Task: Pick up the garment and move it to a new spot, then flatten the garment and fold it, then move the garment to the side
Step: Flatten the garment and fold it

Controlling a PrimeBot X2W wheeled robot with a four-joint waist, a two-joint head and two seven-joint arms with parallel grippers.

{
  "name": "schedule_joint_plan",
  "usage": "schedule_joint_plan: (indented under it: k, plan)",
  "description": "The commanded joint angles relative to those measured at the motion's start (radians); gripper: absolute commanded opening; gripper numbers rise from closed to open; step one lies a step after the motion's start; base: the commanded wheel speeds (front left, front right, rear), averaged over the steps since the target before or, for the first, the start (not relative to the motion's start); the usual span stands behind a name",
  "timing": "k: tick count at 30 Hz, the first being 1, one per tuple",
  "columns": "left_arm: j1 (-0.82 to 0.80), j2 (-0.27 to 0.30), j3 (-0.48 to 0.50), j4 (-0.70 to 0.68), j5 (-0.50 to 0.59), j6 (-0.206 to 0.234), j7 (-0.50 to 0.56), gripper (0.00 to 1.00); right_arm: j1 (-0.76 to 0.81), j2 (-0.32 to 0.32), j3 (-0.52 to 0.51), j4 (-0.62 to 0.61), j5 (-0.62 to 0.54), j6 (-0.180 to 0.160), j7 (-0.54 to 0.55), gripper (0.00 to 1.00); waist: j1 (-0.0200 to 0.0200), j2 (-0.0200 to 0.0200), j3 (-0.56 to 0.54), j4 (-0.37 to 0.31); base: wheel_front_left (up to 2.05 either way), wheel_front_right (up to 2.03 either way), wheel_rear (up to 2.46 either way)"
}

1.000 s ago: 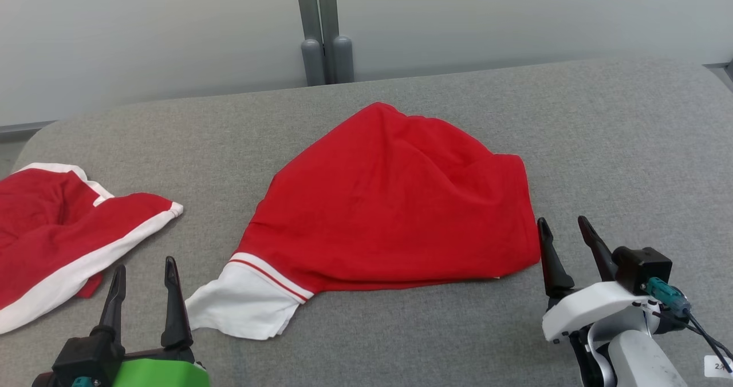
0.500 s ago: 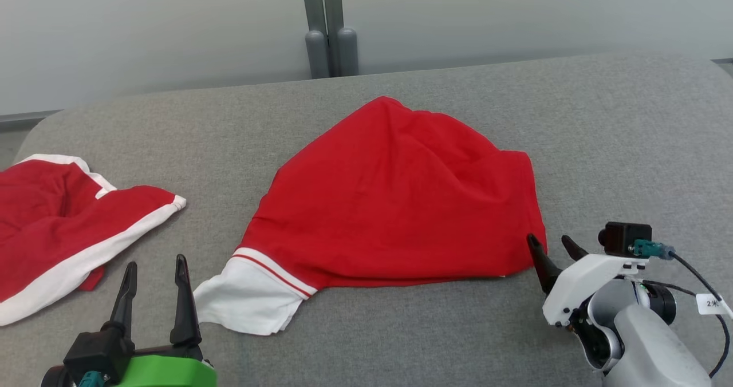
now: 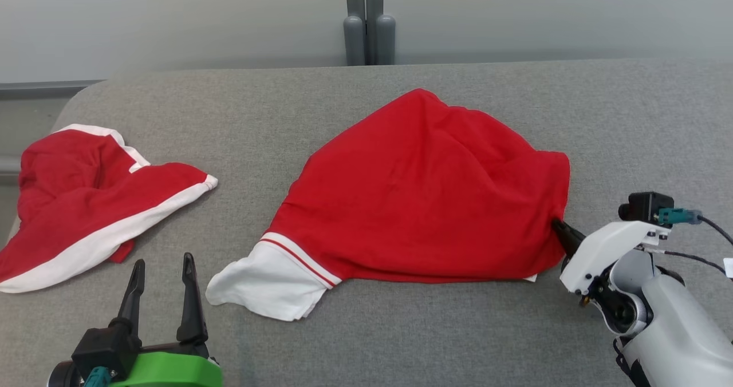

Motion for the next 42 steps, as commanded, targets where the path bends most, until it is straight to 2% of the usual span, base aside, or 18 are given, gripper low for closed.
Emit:
schedule_joint_plan:
  k: [1, 5, 9, 15, 21, 23, 24, 29, 36, 42]
  plan:
    - [-0.016, -0.003, 0.004, 0.002, 0.005, -0.003, 0.0, 1.0, -0.023, -0.009, 0.005, -0.029, 0.015, 0.0, 0.007, 0.0, 0.0, 0.0, 0.005, 0.013, 0.0, 0.0, 0.0]
    - [-0.027, -0.011, 0.004, 0.004, 0.008, -0.011, 0.0, 1.0, -0.061, -0.035, 0.015, -0.092, 0.041, 0.0, 0.032, 0.0, 0.0, 0.0, 0.024, 0.03, 0.0, 0.0, 0.0]
    - [-0.045, -0.019, -0.005, 0.011, 0.01, -0.02, 0.0, 1.0, -0.133, -0.056, 0.029, -0.089, 0.053, 0.0, 0.073, 0.0, 0.0, 0.0, 0.056, 0.056, 0.0, 0.0, 0.0]
    - [-0.086, -0.031, -0.018, 0.032, 0.011, -0.034, 0.0, 1.0, -0.263, -0.07, 0.046, 0.013, 0.073, 0.0, 0.106, 0.0, 0.0, 0.0, 0.106, 0.106, 0.0, 0.0, 0.0]
    - [-0.115, -0.038, -0.023, 0.047, 0.015, -0.039, 0.0, 1.0, -0.374, -0.071, 0.079, 0.141, 0.082, 0.0, 0.051, 0.0, 0.0, 0.0, 0.131, 0.13, 0.0, 0.0, 0.0]
    - [-0.119, -0.039, -0.023, 0.052, 0.015, -0.041, 0.0, 1.0, -0.395, -0.061, 0.104, 0.176, 0.088, 0.0, 0.031, 0.72, 0.0, 0.0, 0.131, 0.132, 0.0, 0.0, 0.0]
    - [-0.12, -0.04, -0.022, 0.055, 0.015, -0.042, 0.0, 1.0, -0.405, -0.057, 0.114, 0.189, 0.097, 0.0, 0.018, 1.0, 0.0, 0.0, 0.129, 0.131, 0.0, 0.0, 0.0]
    - [-0.115, -0.042, -0.019, 0.065, 0.015, -0.042, 0.0, 1.0, -0.397, -0.059, 0.166, 0.205, 0.128, 0.0, -0.064, 1.0, 0.0, 0.0, 0.104, 0.11, 0.0, 0.0, 0.0]
    - [-0.085, -0.042, 0.015, 0.064, 0.024, -0.045, 0.0, 1.0, -0.352, -0.07, 0.227, 0.156, 0.164, 0.0, -0.242, 1.0, 0.0, 0.0, 0.046, 0.038, 0.0, 0.0, 0.0]
    - [-0.059, -0.041, 0.047, 0.05, 0.032, -0.048, 0.0, 1.0, -0.286, -0.105, 0.251, 0.095, 0.153, 0.0, -0.384, 1.0, 0.0, 0.0, 0.005, -0.01, 0.0, 0.0, 0.0]
